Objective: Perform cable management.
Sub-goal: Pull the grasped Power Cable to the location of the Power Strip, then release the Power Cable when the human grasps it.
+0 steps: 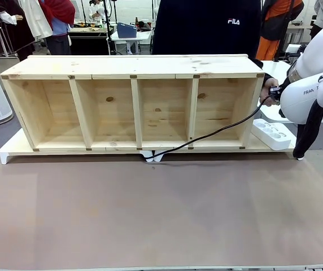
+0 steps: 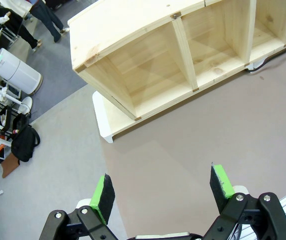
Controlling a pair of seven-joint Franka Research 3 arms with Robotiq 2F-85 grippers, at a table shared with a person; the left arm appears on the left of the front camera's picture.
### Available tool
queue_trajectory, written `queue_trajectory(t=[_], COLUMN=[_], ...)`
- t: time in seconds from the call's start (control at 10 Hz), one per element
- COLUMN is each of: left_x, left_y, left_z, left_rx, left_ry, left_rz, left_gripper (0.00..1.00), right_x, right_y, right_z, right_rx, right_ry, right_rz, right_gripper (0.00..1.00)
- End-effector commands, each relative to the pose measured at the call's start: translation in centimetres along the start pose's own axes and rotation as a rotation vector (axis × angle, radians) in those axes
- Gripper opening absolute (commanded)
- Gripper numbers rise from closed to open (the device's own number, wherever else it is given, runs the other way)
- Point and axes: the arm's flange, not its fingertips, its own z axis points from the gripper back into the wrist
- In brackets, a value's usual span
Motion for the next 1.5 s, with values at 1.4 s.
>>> queue_trajectory(t=[1.4], left_x=[0.04], left_y=[0.0], left_z=[0.0], left_rx=[0.005], left_ry=[0.0], left_rz=[0.0], left_gripper=[1.0], right_x=[0.1], right_y=[-0.01], right_z=[0.13], right_rx=[0.0], right_ry=[-0.004], right_rz=[-0.002], right_gripper=[0.16])
